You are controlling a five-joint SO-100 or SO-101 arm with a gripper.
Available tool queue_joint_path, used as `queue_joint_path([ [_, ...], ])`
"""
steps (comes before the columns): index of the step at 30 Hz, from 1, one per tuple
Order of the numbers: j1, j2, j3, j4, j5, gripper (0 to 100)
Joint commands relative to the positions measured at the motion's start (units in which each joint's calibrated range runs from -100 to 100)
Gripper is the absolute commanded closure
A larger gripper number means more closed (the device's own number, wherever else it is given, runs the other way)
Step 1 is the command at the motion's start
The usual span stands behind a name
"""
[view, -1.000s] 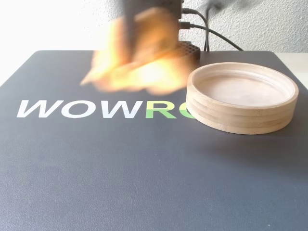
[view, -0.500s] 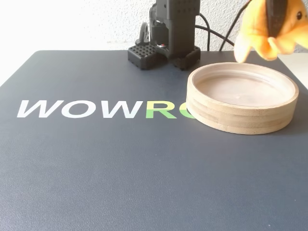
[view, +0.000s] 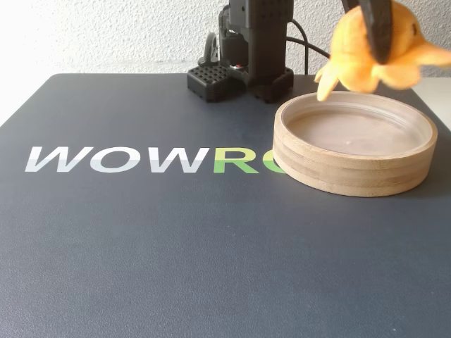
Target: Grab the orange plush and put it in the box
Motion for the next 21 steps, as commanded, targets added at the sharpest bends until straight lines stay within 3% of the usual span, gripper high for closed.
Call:
queue_joint_path([
  [1, 0.3, -1.5, 0.5, 0.0, -0.2, 52],
  [4, 1.0, -1.6, 0.0, 1.3, 0.0, 46],
  [8, 6.7, -1.7, -2.4, 5.9, 0.5, 45],
  [14, 20.9, -1.7, -6.4, 6.7, 8.0, 46],
  [15, 22.8, -1.7, -6.4, 6.3, 8.8, 49],
  [20, 31.3, -1.7, -2.9, -1.6, 14.1, 81],
  [21, 32.4, -1.7, -1.6, -4.2, 16.0, 94],
])
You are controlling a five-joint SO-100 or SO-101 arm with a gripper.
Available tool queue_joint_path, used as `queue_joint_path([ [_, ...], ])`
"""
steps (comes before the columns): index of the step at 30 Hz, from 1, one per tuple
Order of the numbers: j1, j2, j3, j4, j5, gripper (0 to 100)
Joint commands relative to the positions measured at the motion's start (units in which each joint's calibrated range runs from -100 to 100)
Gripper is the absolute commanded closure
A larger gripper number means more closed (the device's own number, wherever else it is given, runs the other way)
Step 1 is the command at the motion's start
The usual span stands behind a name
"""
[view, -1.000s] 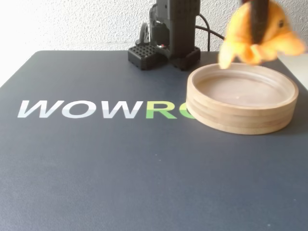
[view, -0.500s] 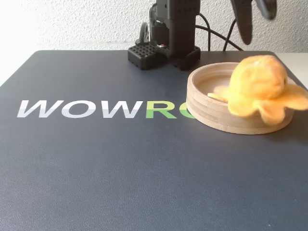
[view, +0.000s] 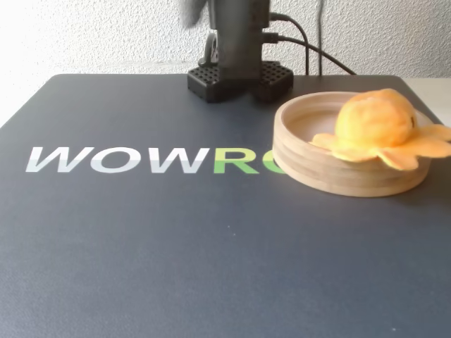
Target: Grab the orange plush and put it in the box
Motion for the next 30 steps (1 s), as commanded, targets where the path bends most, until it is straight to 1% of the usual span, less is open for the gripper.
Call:
queue_joint_path([
  [1, 3.0, -1.2, 1.6, -5.9, 3.9, 99],
  [3, 3.4, -1.8, 3.9, -6.3, 4.4, 98],
  [6, 3.0, -10.2, 9.8, -7.8, 6.5, 97],
  [7, 2.1, -16.9, 13.3, -6.0, 6.8, 97],
  [9, 1.5, -23.8, 18.5, -4.7, 7.2, 97],
  [11, 1.8, -34.1, 27.0, -4.2, 8.2, 97],
  [14, 1.5, -43.8, 32.1, -3.1, 9.2, 97],
  [18, 1.3, -54.2, 35.7, 1.5, 8.9, 97],
  [20, 0.7, -56.2, 37.0, 2.0, 9.2, 97],
  [25, 0.6, -54.4, 40.6, 0.7, 8.8, 97],
  [27, 1.1, -55.4, 46.6, -2.0, 8.8, 97],
  [30, 1.2, -55.4, 50.5, -6.0, 8.9, 97],
])
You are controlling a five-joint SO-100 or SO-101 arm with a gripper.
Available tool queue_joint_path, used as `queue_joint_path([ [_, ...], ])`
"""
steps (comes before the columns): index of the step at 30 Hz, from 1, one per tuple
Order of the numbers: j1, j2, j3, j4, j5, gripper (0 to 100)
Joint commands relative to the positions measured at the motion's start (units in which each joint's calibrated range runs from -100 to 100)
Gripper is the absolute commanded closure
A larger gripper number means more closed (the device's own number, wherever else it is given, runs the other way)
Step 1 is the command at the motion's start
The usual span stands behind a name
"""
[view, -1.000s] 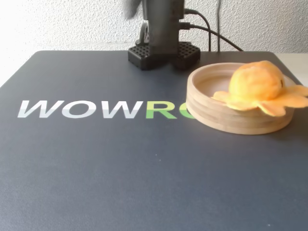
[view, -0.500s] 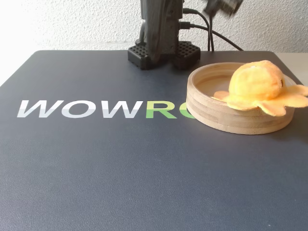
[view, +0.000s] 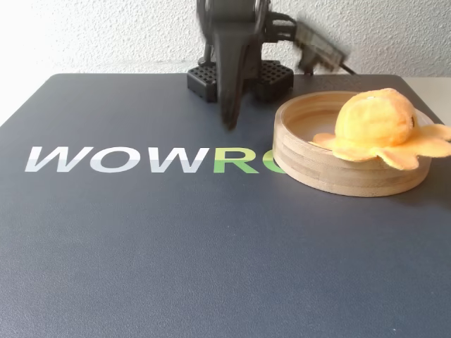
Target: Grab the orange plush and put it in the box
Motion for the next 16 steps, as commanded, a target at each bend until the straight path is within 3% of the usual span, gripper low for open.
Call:
queue_joint_path([
  [1, 0.0, -0.7, 2.9, -3.9, 0.0, 97],
  [16, 0.0, -0.7, 3.0, -2.6, -0.1, 97],
])
